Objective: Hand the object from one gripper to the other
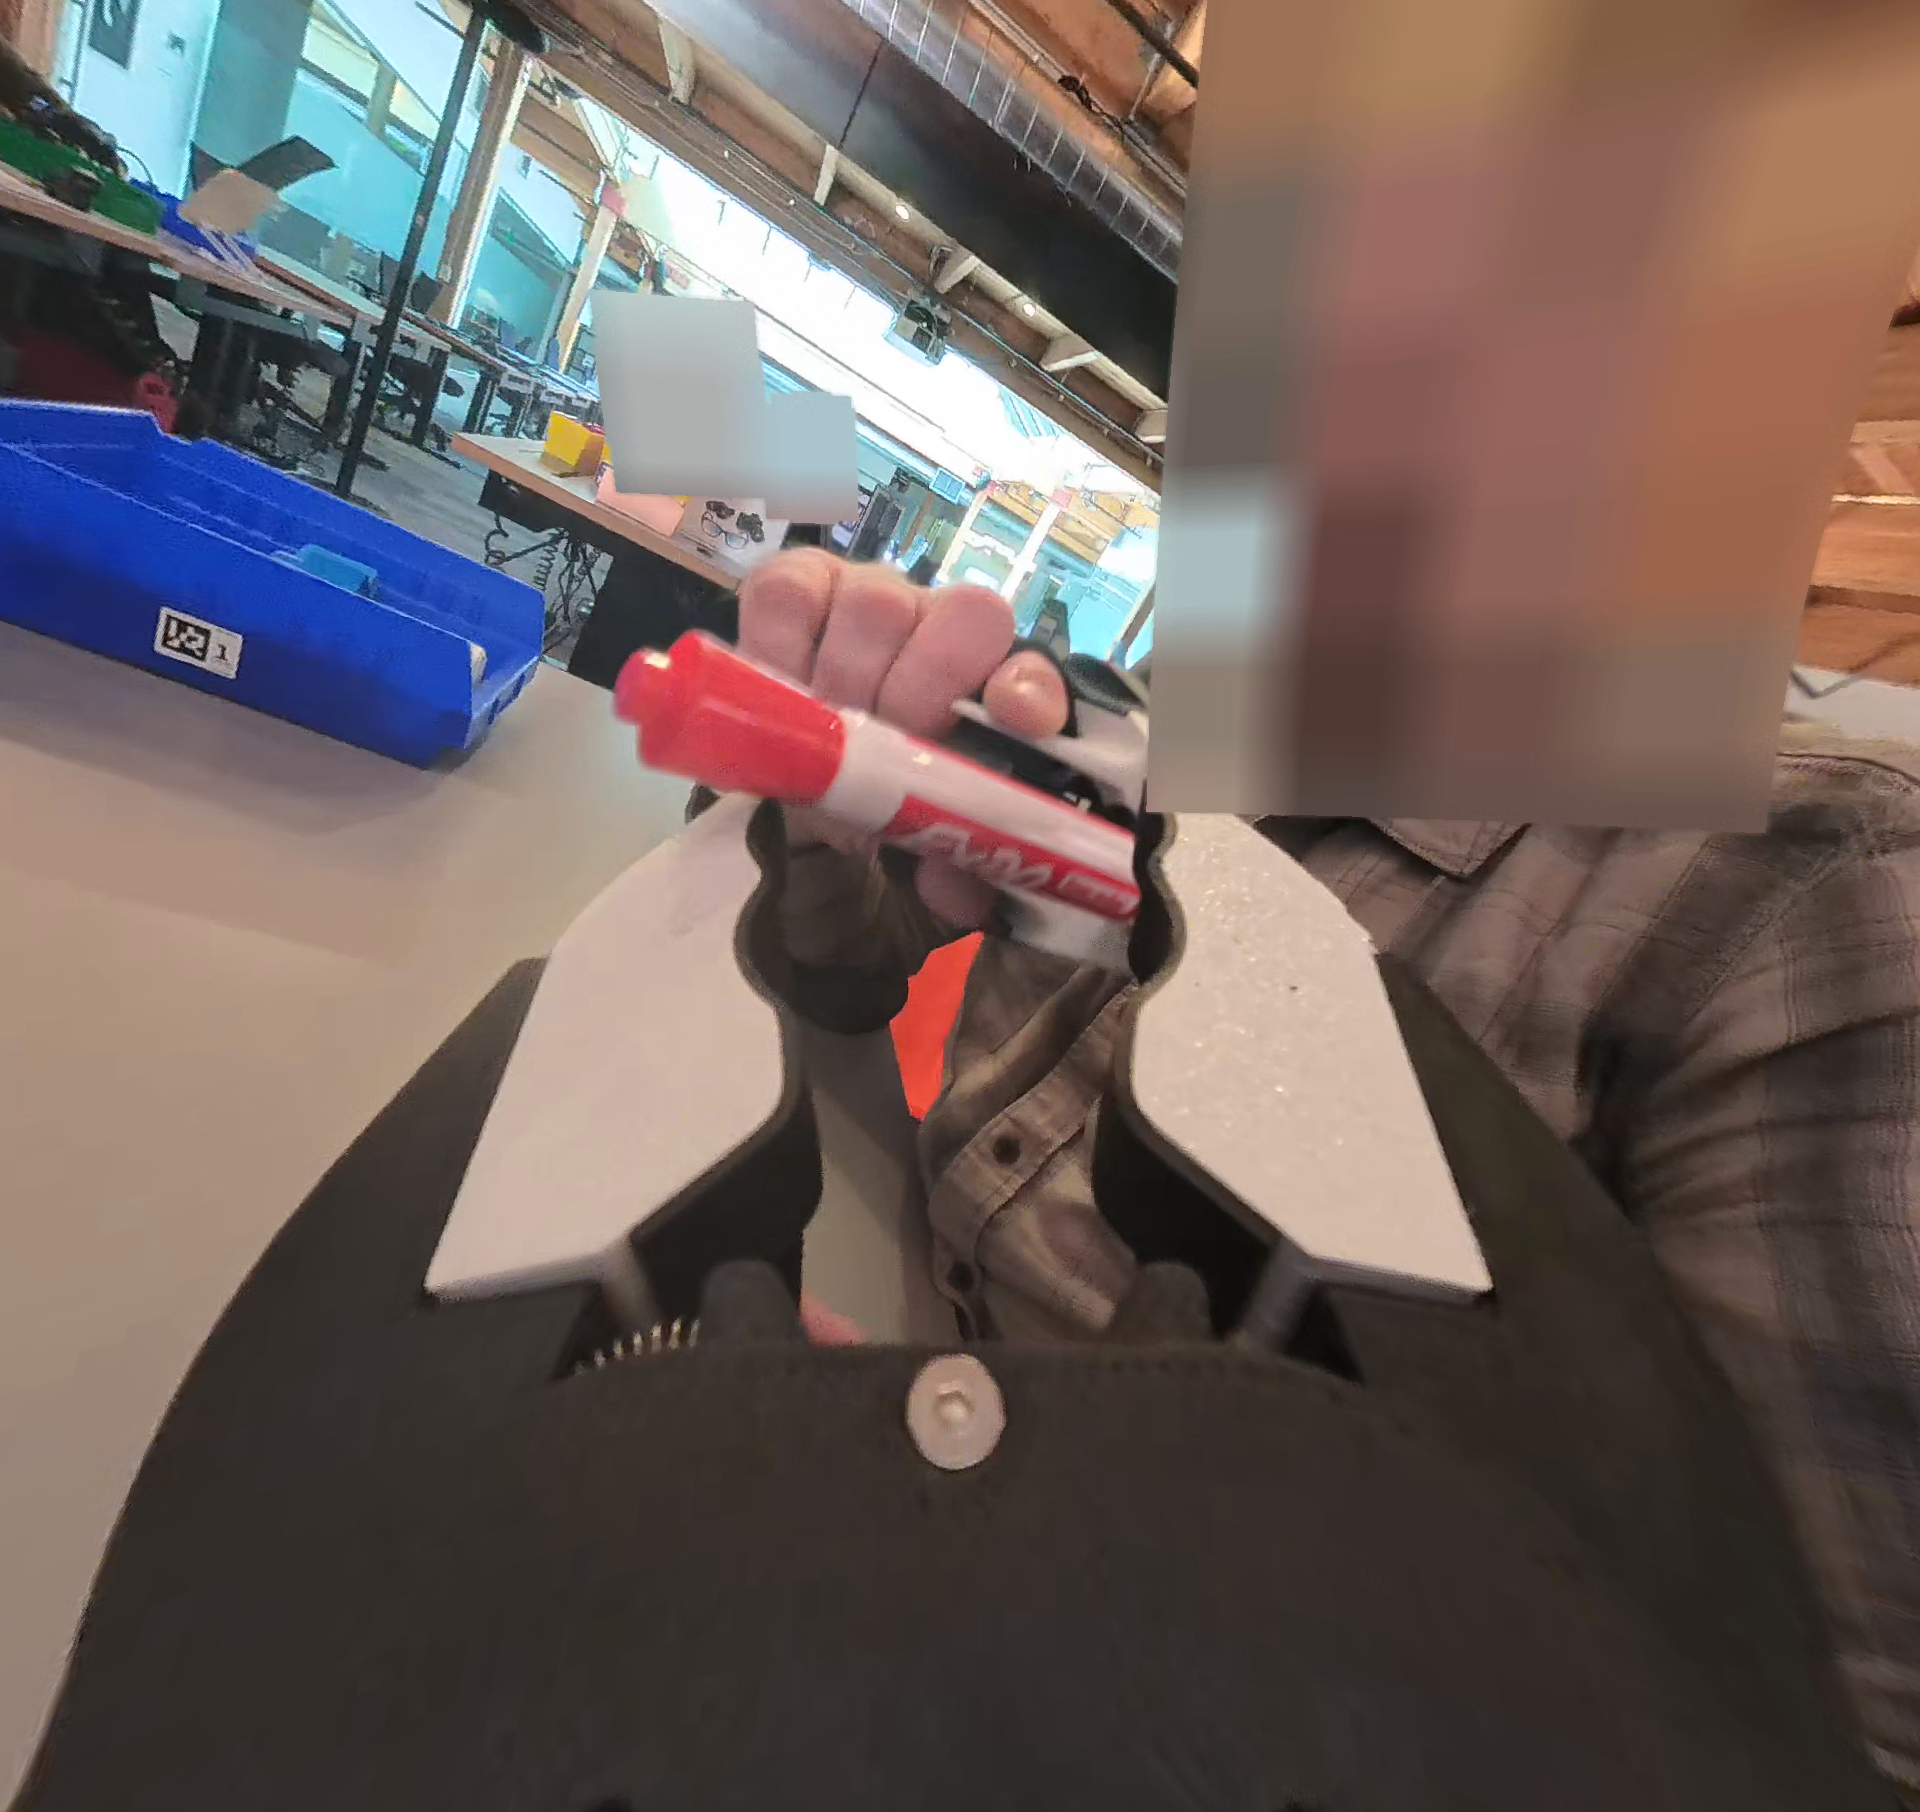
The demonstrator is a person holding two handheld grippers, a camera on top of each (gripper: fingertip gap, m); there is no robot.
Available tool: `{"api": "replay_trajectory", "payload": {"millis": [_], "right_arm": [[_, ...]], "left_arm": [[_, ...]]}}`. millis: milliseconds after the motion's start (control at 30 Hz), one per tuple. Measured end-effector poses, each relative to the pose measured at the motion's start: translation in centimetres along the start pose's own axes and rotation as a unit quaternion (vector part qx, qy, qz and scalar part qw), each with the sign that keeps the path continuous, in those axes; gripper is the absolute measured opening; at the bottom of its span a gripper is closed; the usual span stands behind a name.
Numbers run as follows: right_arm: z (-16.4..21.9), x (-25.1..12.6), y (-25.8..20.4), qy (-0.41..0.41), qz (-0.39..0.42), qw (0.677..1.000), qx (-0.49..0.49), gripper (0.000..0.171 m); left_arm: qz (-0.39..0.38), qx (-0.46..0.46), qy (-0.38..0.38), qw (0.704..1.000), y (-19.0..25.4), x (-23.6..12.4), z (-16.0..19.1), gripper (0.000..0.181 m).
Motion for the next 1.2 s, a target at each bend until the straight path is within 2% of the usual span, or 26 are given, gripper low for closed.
{"api": "replay_trajectory", "payload": {"millis": [100,367,633,667,800,867,933,1000,1100,1200], "right_arm": [[-0.1,0.6,-1.3,-0.002,-0.012,1.000,-0.025,0.016],[0.1,1.1,-2.9,-0.011,-0.034,0.998,-0.057,0.016],[1.4,1.5,-5.5,-0.031,-0.074,0.995,-0.066,0.016],[1.7,1.5,-6.1,-0.034,-0.084,0.994,-0.055,0.001],[2.0,1.3,-6.3,-0.030,-0.088,0.996,-0.002,0.015],[2.0,0.4,-5.5,-0.017,-0.100,0.993,0.057,0.015],[2.3,-1.0,-3.8,0.000,-0.095,0.983,0.157,0.012],[3.8,-2.2,-0.3,0.005,-0.024,0.972,0.233,0.011],[8.0,-3.8,3.8,-0.039,0.098,0.935,0.338,0.023],[10.6,-4.5,3.7,-0.074,0.106,0.897,0.423,0.040]], "left_arm": [[-0.008,0.009,-0.017,1.000,0.2,0.2,-0.2,0.063],[-0.069,0.024,-0.052,0.996,-1.4,0.0,0.3,0.040],[-0.100,0.069,-0.087,0.989,-2.4,0.5,0.3,0.028],[-0.113,0.084,-0.087,0.986,-2.7,0.4,0.0,0.023],[-0.160,0.157,-0.108,0.969,-3.7,0.4,-0.7,0.021],[-0.201,0.207,-0.115,0.951,-4.5,0.2,-1.3,0.021],[-0.254,0.269,-0.125,0.920,-5.6,-0.1,-2.1,0.021],[-0.301,0.334,-0.128,0.884,-6.3,-0.1,-3.0,0.021],[-0.365,0.430,-0.157,0.811,-7.6,-0.2,-3.7,0.022],[-0.400,0.534,-0.239,0.705,-8.8,-0.2,-3.5,0.021]]}}
Point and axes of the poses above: each gripper's, where its closed fingertips meet, x out along the fingers, z out of its underside, y = z × x across the jaws, the point moved 1 cm from there along -x, back along the fingers, and after that the axes turned 10 degrees about y, right-handed, at the moved point
